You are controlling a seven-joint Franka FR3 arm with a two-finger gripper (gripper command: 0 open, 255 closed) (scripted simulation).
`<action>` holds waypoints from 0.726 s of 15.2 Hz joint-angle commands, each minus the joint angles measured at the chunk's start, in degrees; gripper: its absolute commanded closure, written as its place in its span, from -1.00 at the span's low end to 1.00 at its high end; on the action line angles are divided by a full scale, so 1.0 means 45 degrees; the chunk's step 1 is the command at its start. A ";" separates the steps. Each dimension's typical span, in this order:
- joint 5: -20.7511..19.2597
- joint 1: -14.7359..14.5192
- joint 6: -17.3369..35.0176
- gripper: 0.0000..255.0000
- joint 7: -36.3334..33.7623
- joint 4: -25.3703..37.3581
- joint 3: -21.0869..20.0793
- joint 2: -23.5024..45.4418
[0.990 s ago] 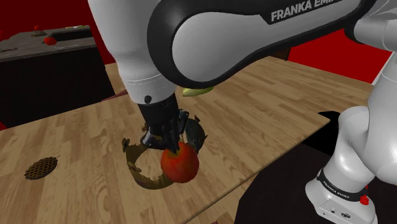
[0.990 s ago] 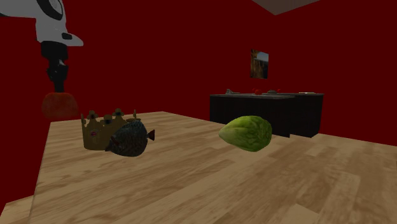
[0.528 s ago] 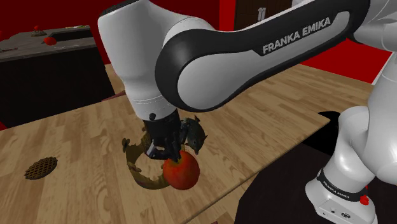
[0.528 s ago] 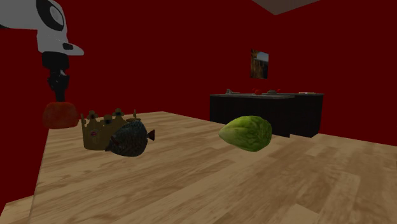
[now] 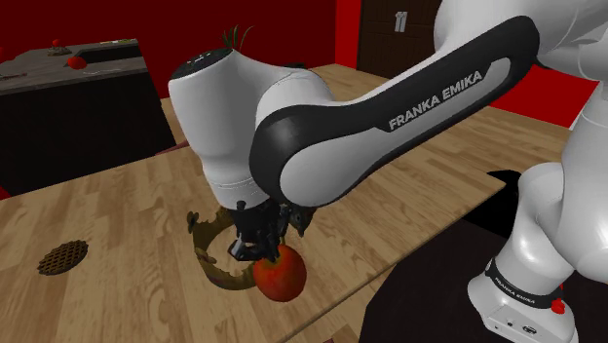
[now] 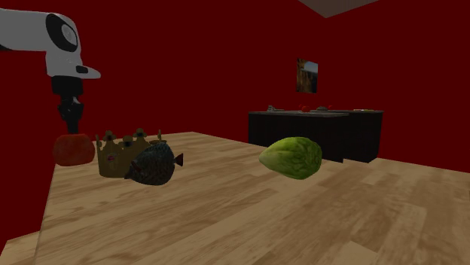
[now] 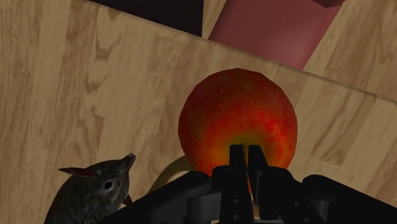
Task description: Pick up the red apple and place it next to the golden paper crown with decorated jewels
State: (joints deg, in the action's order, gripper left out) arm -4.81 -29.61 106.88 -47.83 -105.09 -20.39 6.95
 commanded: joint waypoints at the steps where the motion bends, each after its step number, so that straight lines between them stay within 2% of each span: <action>1: -0.0032 0.0006 0.0358 1.00 -0.0022 -0.0296 0.0011 0.0057; 8: -0.0204 -0.0015 0.1468 1.00 -0.0171 -0.1071 0.0036 0.0420; 11: -0.0220 -0.0017 0.1556 1.00 -0.0184 -0.1128 0.0039 0.0455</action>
State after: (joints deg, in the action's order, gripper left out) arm -5.79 -29.70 113.72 -48.67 -110.03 -20.23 9.01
